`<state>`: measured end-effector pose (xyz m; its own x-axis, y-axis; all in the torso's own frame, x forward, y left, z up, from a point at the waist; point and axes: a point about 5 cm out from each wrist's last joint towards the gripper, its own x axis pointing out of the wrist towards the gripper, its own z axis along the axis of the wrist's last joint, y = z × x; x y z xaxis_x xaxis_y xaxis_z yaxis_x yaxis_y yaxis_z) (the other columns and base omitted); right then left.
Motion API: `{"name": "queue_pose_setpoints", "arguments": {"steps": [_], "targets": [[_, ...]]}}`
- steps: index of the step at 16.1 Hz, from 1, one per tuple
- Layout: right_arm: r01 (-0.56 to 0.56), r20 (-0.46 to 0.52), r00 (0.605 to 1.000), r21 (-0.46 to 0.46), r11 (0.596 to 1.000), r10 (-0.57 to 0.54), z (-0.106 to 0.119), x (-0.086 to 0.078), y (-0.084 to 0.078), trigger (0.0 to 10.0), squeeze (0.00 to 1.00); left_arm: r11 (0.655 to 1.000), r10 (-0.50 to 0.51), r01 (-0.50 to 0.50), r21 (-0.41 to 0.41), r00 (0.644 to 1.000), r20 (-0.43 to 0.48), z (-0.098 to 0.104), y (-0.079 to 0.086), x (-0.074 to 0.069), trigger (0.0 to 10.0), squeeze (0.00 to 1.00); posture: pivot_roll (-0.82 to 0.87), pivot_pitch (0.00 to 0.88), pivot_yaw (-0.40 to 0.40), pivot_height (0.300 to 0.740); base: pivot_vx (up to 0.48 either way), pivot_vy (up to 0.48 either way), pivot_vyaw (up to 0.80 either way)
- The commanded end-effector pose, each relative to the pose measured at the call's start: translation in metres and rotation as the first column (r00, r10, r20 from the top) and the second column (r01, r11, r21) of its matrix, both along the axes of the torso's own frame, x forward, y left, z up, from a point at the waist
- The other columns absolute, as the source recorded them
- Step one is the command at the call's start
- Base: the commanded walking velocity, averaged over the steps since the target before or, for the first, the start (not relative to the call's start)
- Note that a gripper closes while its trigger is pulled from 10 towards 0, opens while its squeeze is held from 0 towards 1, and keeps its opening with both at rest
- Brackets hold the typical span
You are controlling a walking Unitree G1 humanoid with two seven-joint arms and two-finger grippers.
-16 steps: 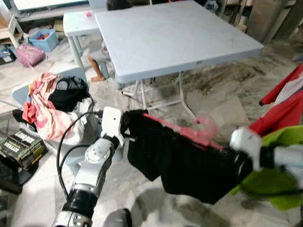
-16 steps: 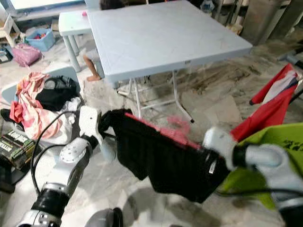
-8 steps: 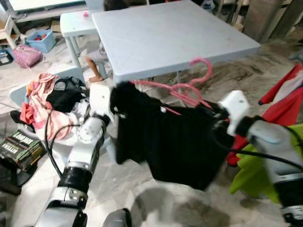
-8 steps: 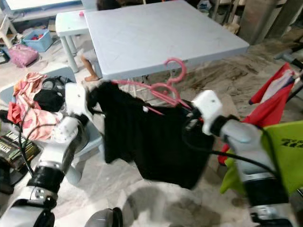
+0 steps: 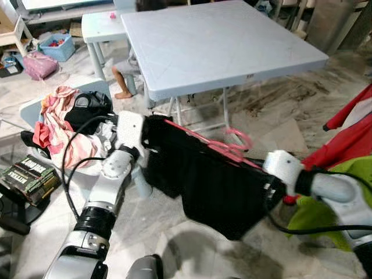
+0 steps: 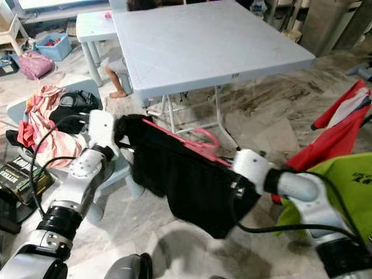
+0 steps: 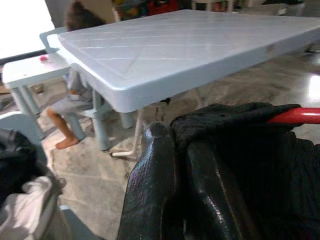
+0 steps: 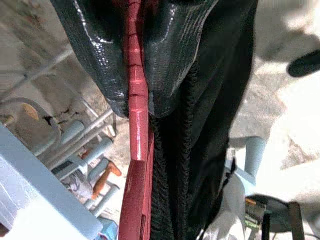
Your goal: Hang hanger
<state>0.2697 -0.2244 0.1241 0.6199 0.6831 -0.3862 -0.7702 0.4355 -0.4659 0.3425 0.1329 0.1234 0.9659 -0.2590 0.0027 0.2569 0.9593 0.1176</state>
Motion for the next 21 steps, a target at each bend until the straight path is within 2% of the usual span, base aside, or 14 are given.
{"name": "queue_pose_setpoints", "arguments": {"steps": [1, 2, 3, 4, 7, 9, 11, 13, 14, 16, 18, 19, 20, 21], "targets": [[0.185, -0.149, 0.966, -0.166, 0.969, -0.210, -0.020, -0.020, -0.066, 10.0, 0.00, 0.954, 0.300, -0.298, -0.038, 0.952, 0.059, 0.016, 0.072, 0.003, 0.0, 0.00, -0.09, 0.046, 0.031, 0.740, 0.000, 0.000, 0.00], [0.181, -0.147, 0.966, -0.211, 0.961, -0.214, -0.020, -0.023, -0.074, 10.0, 0.00, 0.954, 0.300, -0.298, -0.040, 0.952, 0.059, 0.016, 0.072, 0.003, 0.0, 0.00, -0.10, 0.046, 0.034, 0.740, 0.000, 0.000, 0.00], [0.146, -0.131, 0.970, -0.347, 0.927, -0.202, -0.022, -0.029, -0.087, 10.0, 0.00, 0.956, 0.292, -0.290, -0.047, 0.955, 0.059, 0.017, 0.072, 0.003, 0.0, 0.00, -0.10, 0.046, 0.035, 0.740, 0.000, 0.000, 0.00], [0.136, -0.122, 0.973, -0.385, 0.913, -0.197, -0.023, -0.031, -0.090, 10.0, 0.00, 0.957, 0.290, -0.287, -0.050, 0.955, 0.056, 0.017, 0.071, 0.004, 0.0, 0.00, -0.10, 0.046, 0.035, 0.740, 0.000, 0.000, 0.00], [0.122, -0.112, 0.975, -0.459, 0.880, -0.193, -0.023, -0.038, -0.106, 10.0, 0.00, 0.954, 0.298, -0.296, -0.053, 0.953, 0.050, 0.016, 0.074, 0.003, 0.0, 0.00, -0.10, 0.046, 0.035, 0.740, 0.000, 0.000, 0.00], [0.144, -0.083, 0.977, -0.436, 0.888, -0.199, -0.015, -0.037, -0.110, 10.0, 0.00, 0.949, 0.311, -0.309, -0.054, 0.950, 0.031, 0.012, 0.079, 0.001, 0.0, 0.00, -0.10, 0.047, 0.037, 0.740, 0.000, 0.000, 0.00], [0.208, -0.038, 0.975, -0.192, 0.959, -0.219, 0.006, -0.021, -0.087, 10.0, 0.00, 0.942, 0.325, -0.324, -0.082, 0.946, -0.009, 0.005, 0.080, 0.000, 0.0, 0.00, -0.11, 0.046, 0.039, 0.740, 0.000, 0.000, 0.00], [0.208, -0.029, 0.978, 0.052, 0.977, -0.207, 0.029, -0.006, -0.063, 10.0, 0.00, 0.939, 0.328, -0.330, -0.100, 0.944, -0.031, 0.001, 0.076, 0.000, 0.0, 0.00, -0.11, 0.046, 0.039, 0.740, 0.000, 0.000, 0.00], [0.198, -0.028, 0.980, 0.181, 0.963, -0.196, 0.046, 0.001, -0.053, 10.0, 0.00, 0.920, 0.351, -0.358, -0.158, 0.934, -0.072, -0.002, 0.077, -0.001, 0.0, 0.00, -0.11, 0.046, 0.039, 0.740, 0.000, 0.000, 0.00], [0.194, -0.022, 0.980, 0.325, 0.926, -0.198, 0.067, 0.011, -0.045, 10.0, 0.00, 0.913, 0.371, -0.379, -0.153, 0.925, -0.078, -0.004, 0.081, -0.002, 0.0, 0.00, -0.10, 0.045, 0.038, 0.740, 0.000, 0.000, 0.00], [0.195, -0.048, 0.980, 0.436, 0.878, -0.194, 0.080, 0.016, -0.038, 10.0, 0.00, 0.891, 0.393, -0.409, -0.197, 0.912, -0.116, -0.009, 0.082, -0.004, 0.0, 0.00, -0.10, 0.047, 0.036, 0.740, 0.000, 0.000, 0.00], [0.190, -0.051, 0.981, 0.426, 0.884, -0.186, 0.079, 0.016, -0.034, 10.0, 0.00, 0.894, 0.392, -0.407, -0.188, 0.913, -0.111, -0.010, 0.082, -0.005, 0.0, 0.00, -0.10, 0.048, 0.035, 0.740, 0.000, 0.000, 0.00], [0.186, -0.060, 0.982, 0.413, 0.891, -0.177, 0.076, 0.015, -0.030, 10.0, 0.00, 0.908, 0.377, -0.388, -0.160, 0.922, -0.091, -0.009, 0.079, -0.005, 6.1, 1.00, -0.10, 0.049, 0.032, 0.740, 0.000, 0.000, 0.00], [0.187, -0.079, 0.982, 0.413, 0.891, -0.169, 0.072, 0.014, -0.026, 10.0, 0.00, 0.922, 0.351, -0.357, -0.151, 0.934, -0.071, -0.006, 0.075, -0.005, 10.0, 1.00, -0.09, 0.049, 0.032, 0.740, 0.000, 0.000, 0.00]]}}
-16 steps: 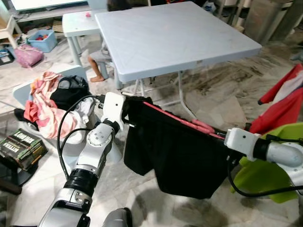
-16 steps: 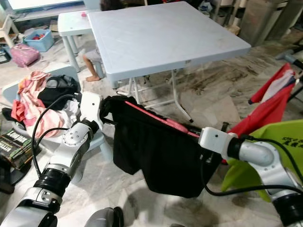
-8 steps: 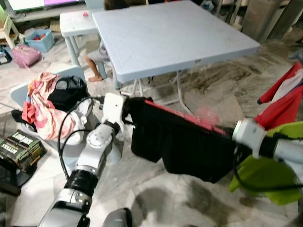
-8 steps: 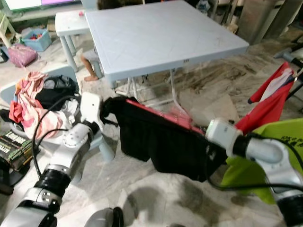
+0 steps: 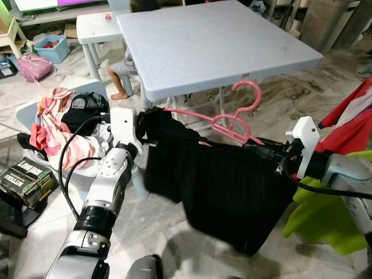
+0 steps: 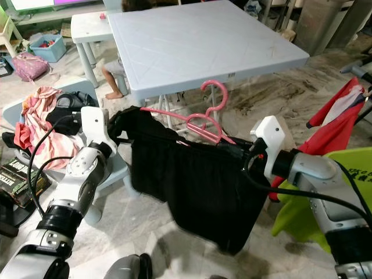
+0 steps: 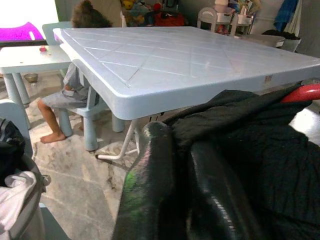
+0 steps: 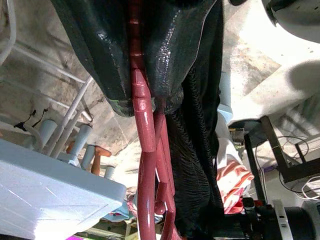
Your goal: Hang hanger
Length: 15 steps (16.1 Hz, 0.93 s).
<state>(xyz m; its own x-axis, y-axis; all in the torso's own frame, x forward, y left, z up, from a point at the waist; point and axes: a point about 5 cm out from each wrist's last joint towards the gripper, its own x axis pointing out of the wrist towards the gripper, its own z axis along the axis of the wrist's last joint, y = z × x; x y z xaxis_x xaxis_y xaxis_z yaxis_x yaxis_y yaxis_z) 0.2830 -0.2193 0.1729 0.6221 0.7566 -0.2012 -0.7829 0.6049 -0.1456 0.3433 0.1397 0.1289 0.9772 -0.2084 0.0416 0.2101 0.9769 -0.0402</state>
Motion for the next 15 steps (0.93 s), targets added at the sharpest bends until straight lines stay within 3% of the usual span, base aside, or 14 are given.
{"name": "queue_pose_setpoints", "arguments": {"steps": [1, 7, 11, 12, 15], "targets": [[0.134, 0.066, 0.988, 0.045, 0.990, -0.137, 0.021, 0.001, -0.028, 10.0, 0.00, 0.958, 0.287, -0.287, 0.015, 0.956, -0.053, -0.010, 0.066, -0.006, 10.0, 1.00, -0.09, 0.049, 0.032, 0.740, 0.000, 0.000, 0.00], [0.097, 0.028, 0.995, 0.069, 0.993, -0.099, 0.005, -0.004, -0.001, 10.0, 0.00, 0.968, 0.234, -0.234, 0.091, 0.972, 0.015, 0.001, 0.058, 0.000, 10.0, 1.00, -0.09, 0.047, 0.038, 0.740, 0.000, 0.000, 0.00], [0.109, 0.041, 0.993, 0.049, 0.993, -0.111, -0.003, 0.000, 0.008, 10.0, 0.00, 0.970, 0.197, -0.204, 0.130, 0.978, 0.067, 0.010, 0.053, 0.001, 10.0, 1.00, -0.09, 0.045, 0.038, 0.740, 0.000, 0.000, 0.00], [0.135, 0.061, 0.989, 0.034, 0.990, -0.137, -0.005, 0.002, 0.010, 10.0, 0.00, 0.971, 0.163, -0.176, 0.163, 0.982, 0.091, 0.011, 0.048, 0.001, 10.0, 1.00, -0.09, 0.045, 0.038, 0.740, 0.000, 0.000, 0.00], [0.235, 0.124, 0.963, 0.063, 0.970, -0.241, -0.001, 0.012, 0.011, 10.0, 0.00, 0.990, 0.080, -0.088, 0.112, 0.994, 0.071, 0.008, 0.033, -0.001, 10.0, 1.00, -0.09, 0.047, 0.037, 0.740, 0.000, 0.000, 0.00]]}}
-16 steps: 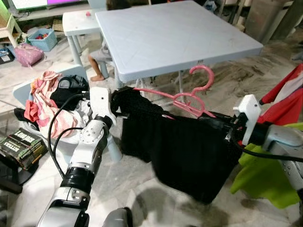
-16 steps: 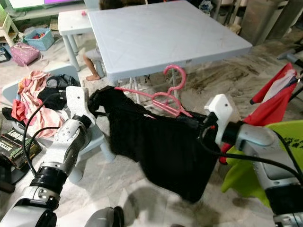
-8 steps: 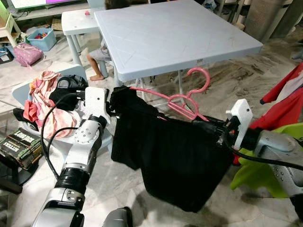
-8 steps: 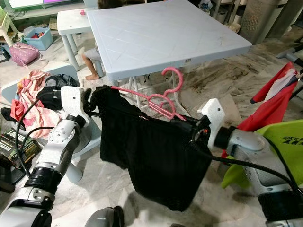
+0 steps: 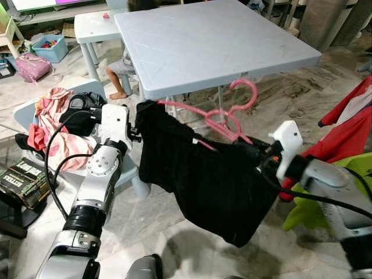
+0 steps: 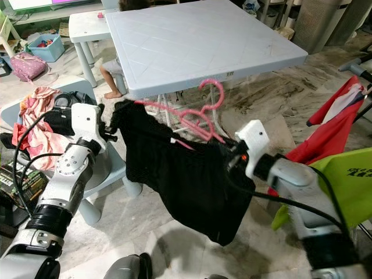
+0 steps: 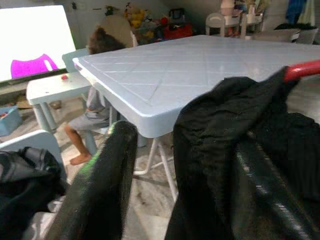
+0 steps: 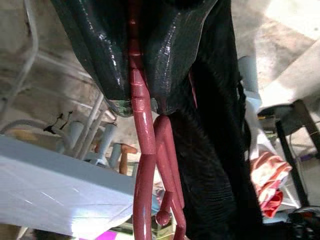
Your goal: Hang hanger
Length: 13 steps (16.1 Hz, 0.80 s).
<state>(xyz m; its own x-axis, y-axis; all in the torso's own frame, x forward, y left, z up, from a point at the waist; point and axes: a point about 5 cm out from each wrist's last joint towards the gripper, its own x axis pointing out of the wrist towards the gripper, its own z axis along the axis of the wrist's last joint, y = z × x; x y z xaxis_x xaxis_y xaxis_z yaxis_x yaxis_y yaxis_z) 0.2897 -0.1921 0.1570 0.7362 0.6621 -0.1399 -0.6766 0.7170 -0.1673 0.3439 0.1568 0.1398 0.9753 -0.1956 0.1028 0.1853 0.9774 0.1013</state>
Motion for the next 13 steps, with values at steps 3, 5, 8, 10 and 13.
{"name": "queue_pose_setpoints", "arguments": {"steps": [3, 5, 8, 10, 13], "targets": [[-0.001, 0.038, 0.999, 0.029, 1.000, 0.000, 0.010, -0.001, 0.003, 10.0, 0.00, 0.995, -0.022, 0.021, 0.097, 1.000, 0.011, -0.003, 0.001, -0.004, 10.0, 1.00, -0.09, 0.049, 0.037, 0.740, 0.000, 0.000, 0.00], [-0.024, 0.037, 0.999, 0.022, 0.999, 0.023, 0.006, -0.001, 0.013, 10.0, 0.00, 0.983, -0.054, 0.046, 0.179, 0.998, 0.037, -0.003, -0.004, -0.005, 10.0, 1.00, -0.09, 0.049, 0.038, 0.740, 0.000, 0.000, 0.00], [0.036, 0.057, 0.998, 0.029, 0.999, -0.037, 0.003, 0.007, 0.024, 10.0, 0.00, 0.959, -0.116, 0.096, 0.266, 0.991, 0.061, -0.004, -0.014, -0.009, 10.0, 1.00, -0.09, 0.049, 0.038, 0.740, 0.000, 0.000, 0.00], [0.074, 0.086, 0.993, 0.100, 0.992, -0.083, 0.009, 0.014, 0.041, 10.0, 0.00, 0.950, -0.135, 0.109, 0.292, 0.988, 0.071, -0.007, -0.022, -0.012, 10.0, 1.00, -0.09, 0.049, 0.040, 0.740, 0.000, 0.000, 0.00], [0.073, 0.097, 0.991, 0.188, 0.979, -0.093, 0.021, 0.017, 0.053, 10.0, 0.00, 0.967, -0.094, 0.081, 0.243, 0.995, 0.043, -0.012, -0.019, -0.011, 10.0, 1.00, -0.08, 0.047, 0.040, 0.740, 0.000, 0.000, 0.00]]}}
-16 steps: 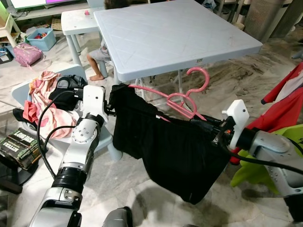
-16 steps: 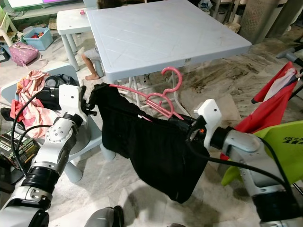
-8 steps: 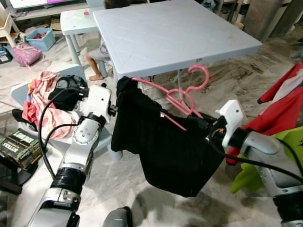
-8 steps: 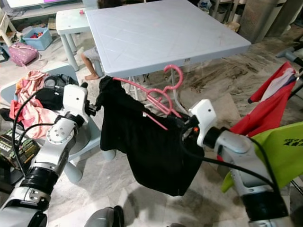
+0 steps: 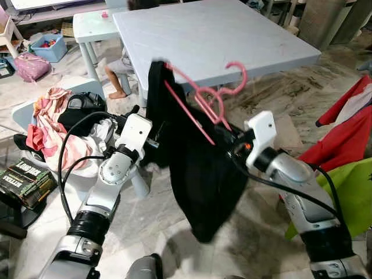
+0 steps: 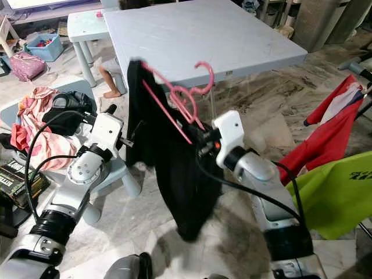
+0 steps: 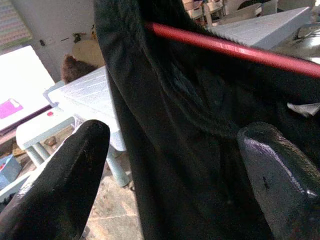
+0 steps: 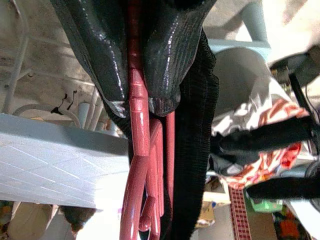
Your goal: Hang hanger
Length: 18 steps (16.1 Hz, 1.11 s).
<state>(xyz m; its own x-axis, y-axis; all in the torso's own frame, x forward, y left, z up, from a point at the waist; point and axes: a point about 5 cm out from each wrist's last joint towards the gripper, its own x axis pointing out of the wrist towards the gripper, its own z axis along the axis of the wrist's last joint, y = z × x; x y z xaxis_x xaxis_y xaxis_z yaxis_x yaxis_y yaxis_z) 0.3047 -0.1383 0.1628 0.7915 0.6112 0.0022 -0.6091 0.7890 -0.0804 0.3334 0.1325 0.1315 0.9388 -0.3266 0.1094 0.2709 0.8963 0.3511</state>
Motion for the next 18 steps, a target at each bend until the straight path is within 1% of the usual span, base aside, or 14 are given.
{"name": "queue_pose_setpoints", "arguments": {"steps": [1, 4, 5, 6, 7, 8, 9, 10, 11, 12, 13, 16, 17, 18], "targets": [[-0.017, 0.049, 0.999, 0.022, 1.000, 0.015, 0.016, 0.000, 0.001, 10.0, 0.00, 0.999, 0.049, -0.049, 0.004, 0.999, -0.018, -0.004, 0.010, 0.000, 10.0, 1.00, -0.08, 0.047, 0.040, 0.740, 0.000, 0.000, 0.00], [-0.093, 0.030, 0.995, 0.025, 0.995, 0.093, 0.017, -0.008, 0.004, 10.0, 0.00, 0.991, 0.130, -0.130, -0.003, 0.991, -0.028, -0.004, 0.022, 0.005, 10.0, 1.00, -0.08, 0.048, 0.033, 0.740, 0.000, 0.000, 0.00], [-0.117, 0.030, 0.993, 0.018, 0.993, 0.117, 0.017, -0.011, 0.006, 10.0, 0.00, 0.988, 0.148, -0.149, -0.031, 0.988, -0.044, -0.004, 0.024, 0.007, 10.0, 1.00, -0.08, 0.048, 0.033, 0.740, 0.000, 0.000, 0.00], [-0.137, 0.025, 0.990, 0.024, 0.990, 0.137, 0.016, -0.013, 0.009, 10.0, 0.00, 0.985, 0.150, -0.155, -0.078, 0.987, -0.065, -0.003, 0.024, 0.009, 10.0, 1.00, -0.08, 0.048, 0.033, 0.740, 0.000, 0.000, 0.00], [-0.143, 0.022, 0.990, 0.026, 0.989, 0.142, 0.016, -0.015, 0.010, 10.0, 0.00, 0.983, 0.150, -0.157, -0.099, 0.986, -0.073, -0.003, 0.023, 0.010, 10.0, 0.79, -0.09, 0.048, 0.035, 0.740, 0.000, 0.000, 0.00], [-0.165, 0.014, 0.986, 0.021, 0.986, 0.164, 0.014, -0.018, 0.014, 10.0, 0.00, 0.974, 0.142, -0.156, -0.164, 0.985, -0.093, -0.001, 0.021, 0.012, 10.0, 0.00, -0.09, 0.048, 0.036, 0.740, 0.000, 0.000, 0.00], [-0.171, 0.012, 0.985, 0.015, 0.985, 0.171, 0.013, -0.019, 0.015, 10.0, 0.00, 0.965, 0.137, -0.157, -0.209, 0.985, -0.106, 0.000, 0.019, 0.013, 10.0, 0.00, -0.09, 0.048, 0.036, 0.740, 0.000, 0.000, 0.00], [-0.160, 0.001, 0.987, 0.012, 0.987, 0.159, 0.008, -0.018, 0.014, 10.0, 0.00, 0.965, 0.124, -0.142, -0.221, 0.988, -0.092, 0.006, 0.017, 0.014, 10.0, 0.00, -0.09, 0.048, 0.036, 0.740, 0.000, 0.000, 0.00], [-0.124, -0.003, 0.992, -0.002, 0.992, 0.124, 0.002, -0.015, 0.012, 10.0, 0.00, 0.964, 0.113, -0.131, -0.230, 0.990, -0.089, 0.008, 0.014, 0.014, 10.0, 0.00, -0.09, 0.048, 0.037, 0.740, 0.000, 0.000, 0.00], [-0.052, -0.001, 0.999, -0.004, 0.999, 0.052, -0.005, -0.008, 0.009, 10.0, 0.00, 0.964, 0.110, -0.129, -0.232, 0.990, -0.092, 0.007, 0.012, 0.012, 10.0, 0.00, -0.09, 0.049, 0.039, 0.740, 0.000, 0.000, 0.00], [-0.013, 0.001, 1.000, -0.001, 1.000, 0.013, -0.008, -0.003, 0.008, 10.0, 0.00, 0.965, 0.105, -0.126, -0.232, 0.989, -0.101, 0.004, 0.010, 0.010, 10.0, 0.00, -0.08, 0.048, 0.039, 0.740, 0.000, 0.000, 0.00], [0.071, 0.001, 0.997, 0.020, 0.997, -0.071, -0.013, 0.013, 0.012, 10.0, 0.00, 0.964, 0.091, -0.120, -0.239, 0.988, -0.128, -0.003, 0.006, 0.005, 10.0, 0.00, -0.07, 0.049, 0.039, 0.740, 0.000, 0.000, 0.00], [0.063, -0.001, 0.998, 0.038, 0.997, -0.063, -0.011, 0.013, 0.015, 10.0, 0.00, 0.964, 0.084, -0.114, -0.239, 0.988, -0.133, -0.005, 0.004, 0.003, 10.0, 0.00, -0.07, 0.049, 0.039, 0.740, 0.000, 0.000, 0.00], [0.031, 0.007, 0.999, 0.048, 0.998, -0.031, -0.010, 0.013, 0.020, 10.0, 0.00, 0.965, 0.083, -0.114, -0.236, 0.987, -0.141, -0.006, 0.003, 0.002, 10.0, 0.00, -0.07, 0.049, 0.039, 0.740, 0.000, 0.000, 0.00]]}}
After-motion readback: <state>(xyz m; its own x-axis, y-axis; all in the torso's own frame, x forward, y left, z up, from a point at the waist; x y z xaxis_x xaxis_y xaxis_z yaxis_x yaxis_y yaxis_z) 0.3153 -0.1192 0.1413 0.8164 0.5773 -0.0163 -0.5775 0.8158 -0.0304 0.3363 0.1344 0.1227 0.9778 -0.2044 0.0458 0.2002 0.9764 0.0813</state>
